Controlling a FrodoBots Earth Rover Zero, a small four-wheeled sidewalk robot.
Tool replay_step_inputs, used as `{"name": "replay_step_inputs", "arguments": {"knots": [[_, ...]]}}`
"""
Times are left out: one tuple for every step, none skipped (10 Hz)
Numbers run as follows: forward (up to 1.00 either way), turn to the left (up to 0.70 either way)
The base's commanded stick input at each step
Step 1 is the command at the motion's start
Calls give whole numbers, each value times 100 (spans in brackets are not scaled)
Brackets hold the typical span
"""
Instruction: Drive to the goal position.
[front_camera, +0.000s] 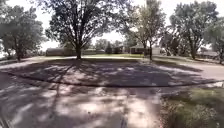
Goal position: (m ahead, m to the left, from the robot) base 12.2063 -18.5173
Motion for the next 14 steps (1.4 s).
{"name": "replay_step_inputs", "arguments": {"knots": [[4,0],[4,0],[4,0],[4,0],[4,0],[4,0],[4,0],[4,0],[4,0],[4,0],[4,0],[4,0],[4,0],[4,0]]}}
